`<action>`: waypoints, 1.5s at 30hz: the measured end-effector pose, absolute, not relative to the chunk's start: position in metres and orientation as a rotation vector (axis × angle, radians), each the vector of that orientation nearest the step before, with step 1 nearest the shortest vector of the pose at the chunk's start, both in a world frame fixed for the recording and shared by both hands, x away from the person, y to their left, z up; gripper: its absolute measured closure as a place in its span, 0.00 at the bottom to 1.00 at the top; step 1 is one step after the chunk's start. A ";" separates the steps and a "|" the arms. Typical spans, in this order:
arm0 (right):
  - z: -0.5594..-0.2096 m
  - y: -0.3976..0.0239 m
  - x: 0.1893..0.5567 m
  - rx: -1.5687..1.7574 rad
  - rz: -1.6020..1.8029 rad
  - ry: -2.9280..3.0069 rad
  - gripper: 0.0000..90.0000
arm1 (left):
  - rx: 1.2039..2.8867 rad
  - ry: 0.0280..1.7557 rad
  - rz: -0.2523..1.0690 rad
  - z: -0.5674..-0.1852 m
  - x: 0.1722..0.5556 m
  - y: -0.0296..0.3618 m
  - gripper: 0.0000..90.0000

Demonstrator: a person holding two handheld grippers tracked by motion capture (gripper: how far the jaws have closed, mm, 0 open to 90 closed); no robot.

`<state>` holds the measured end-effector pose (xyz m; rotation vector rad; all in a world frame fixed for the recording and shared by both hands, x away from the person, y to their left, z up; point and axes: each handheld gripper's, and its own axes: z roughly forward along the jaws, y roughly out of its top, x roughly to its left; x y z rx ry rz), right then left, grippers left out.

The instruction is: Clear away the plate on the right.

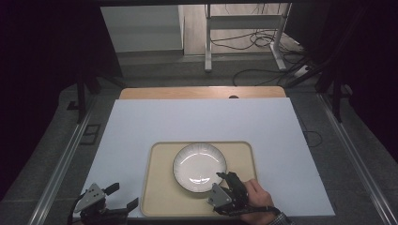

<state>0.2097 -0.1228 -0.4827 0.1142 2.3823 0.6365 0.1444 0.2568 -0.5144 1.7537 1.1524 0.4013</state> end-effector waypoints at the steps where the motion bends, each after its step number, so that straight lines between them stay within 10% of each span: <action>1: -0.482 -0.124 0.211 0.118 0.641 2.390 0.42 | 1.753 1.153 0.401 -0.514 0.144 0.257 0.07; 45: -0.478 -0.176 0.230 0.520 0.902 2.450 0.10 | 1.752 1.151 0.398 -0.514 0.146 0.256 0.07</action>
